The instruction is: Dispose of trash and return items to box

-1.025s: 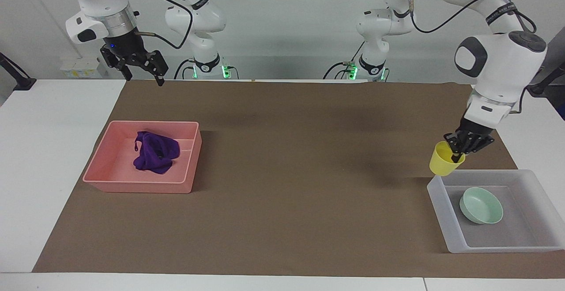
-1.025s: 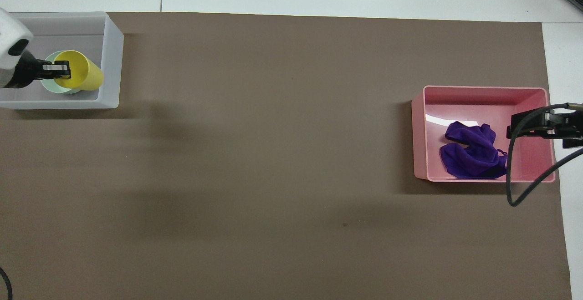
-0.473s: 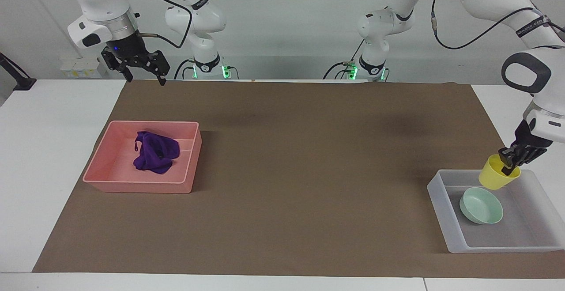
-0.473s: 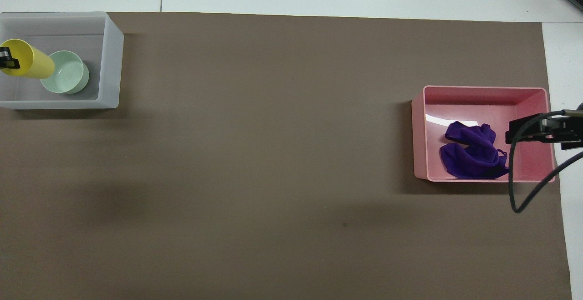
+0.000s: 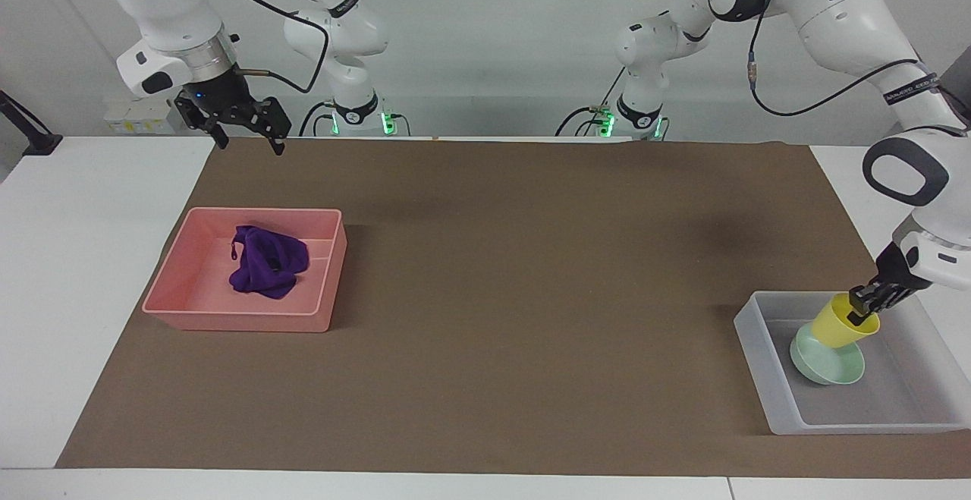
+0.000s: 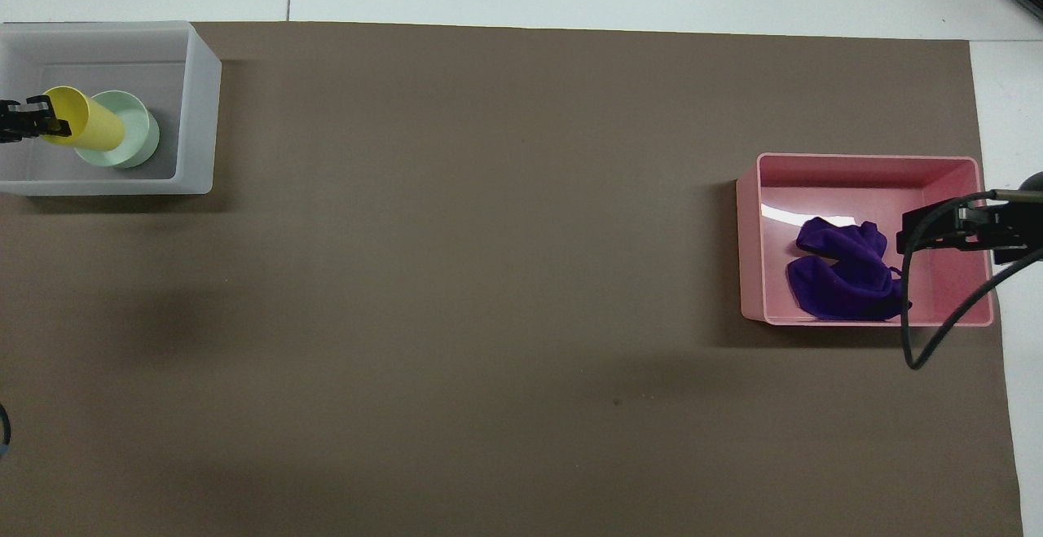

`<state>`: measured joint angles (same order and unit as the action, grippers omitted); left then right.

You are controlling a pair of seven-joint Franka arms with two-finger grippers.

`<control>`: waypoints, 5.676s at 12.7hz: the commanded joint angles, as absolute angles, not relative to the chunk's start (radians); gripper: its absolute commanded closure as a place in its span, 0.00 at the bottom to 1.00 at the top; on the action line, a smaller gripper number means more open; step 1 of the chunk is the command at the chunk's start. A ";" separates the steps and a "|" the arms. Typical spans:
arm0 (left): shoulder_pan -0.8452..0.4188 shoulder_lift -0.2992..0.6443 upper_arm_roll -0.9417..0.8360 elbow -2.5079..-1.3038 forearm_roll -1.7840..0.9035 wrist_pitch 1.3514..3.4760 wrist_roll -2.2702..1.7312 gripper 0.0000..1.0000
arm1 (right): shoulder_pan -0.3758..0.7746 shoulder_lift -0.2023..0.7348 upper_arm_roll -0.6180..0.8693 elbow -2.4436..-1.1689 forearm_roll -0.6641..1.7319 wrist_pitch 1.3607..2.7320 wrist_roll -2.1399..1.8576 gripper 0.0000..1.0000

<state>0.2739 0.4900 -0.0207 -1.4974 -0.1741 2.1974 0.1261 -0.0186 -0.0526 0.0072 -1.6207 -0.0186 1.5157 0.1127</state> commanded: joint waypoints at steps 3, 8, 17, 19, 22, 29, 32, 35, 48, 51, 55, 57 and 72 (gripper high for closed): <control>0.287 0.540 -0.032 -1.463 -0.198 2.288 0.129 1.00 | -0.025 -0.055 0.014 -1.626 -0.003 1.532 0.123 0.00; 0.290 0.551 -0.029 -1.492 -0.227 2.327 0.124 1.00 | -0.028 -0.052 0.014 -1.624 0.002 1.546 0.124 0.00; 0.295 0.545 -0.026 -1.522 -0.221 2.312 0.094 0.87 | -0.034 -0.054 0.014 -1.631 0.005 1.568 0.126 0.00; 0.293 0.546 -0.026 -1.513 -0.213 2.310 0.095 0.41 | -0.034 -0.055 0.014 -1.631 0.005 1.563 0.126 0.00; 0.290 0.538 -0.026 -1.496 -0.141 2.303 0.103 0.28 | -0.038 -0.057 0.012 -1.632 0.005 1.559 0.123 0.00; 0.141 0.269 -0.032 -1.583 -0.074 2.185 0.201 0.00 | -0.035 -0.057 0.012 -1.631 0.005 1.562 0.124 0.00; 0.048 0.148 -0.029 -1.693 -0.072 2.168 0.209 0.00 | -0.031 -0.057 0.012 -1.631 0.005 1.555 0.126 0.00; -0.043 0.017 -0.029 -1.766 -0.072 2.061 0.203 0.00 | -0.032 -0.057 0.012 -1.631 0.005 1.557 0.126 0.00; -0.106 0.043 -0.041 -1.505 0.000 1.577 0.155 0.00 | 0.014 -0.054 -0.003 -1.631 0.002 1.591 0.127 0.00; -0.104 -0.020 -0.041 -1.587 -0.002 1.568 0.153 0.00 | 0.022 -0.054 -0.021 -1.631 0.000 1.588 0.126 0.00; -0.094 -0.022 -0.037 -1.589 0.017 1.585 0.146 0.00 | 0.014 -0.055 -0.021 -1.632 0.003 1.592 0.123 0.00; -0.097 -0.026 -0.038 -1.600 0.040 1.592 0.147 0.00 | 0.012 -0.055 -0.021 -1.634 0.003 1.594 0.120 0.00; -0.095 0.026 -0.022 -1.464 0.025 1.425 0.156 0.00 | 0.014 -0.057 -0.020 -1.635 0.006 1.595 0.126 0.00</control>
<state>-0.0943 0.0009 -0.0238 -1.5295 0.0188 1.5050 0.1577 0.0156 -0.0519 -0.0200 -1.6221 -0.0143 1.5738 0.1162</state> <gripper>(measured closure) 0.000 0.000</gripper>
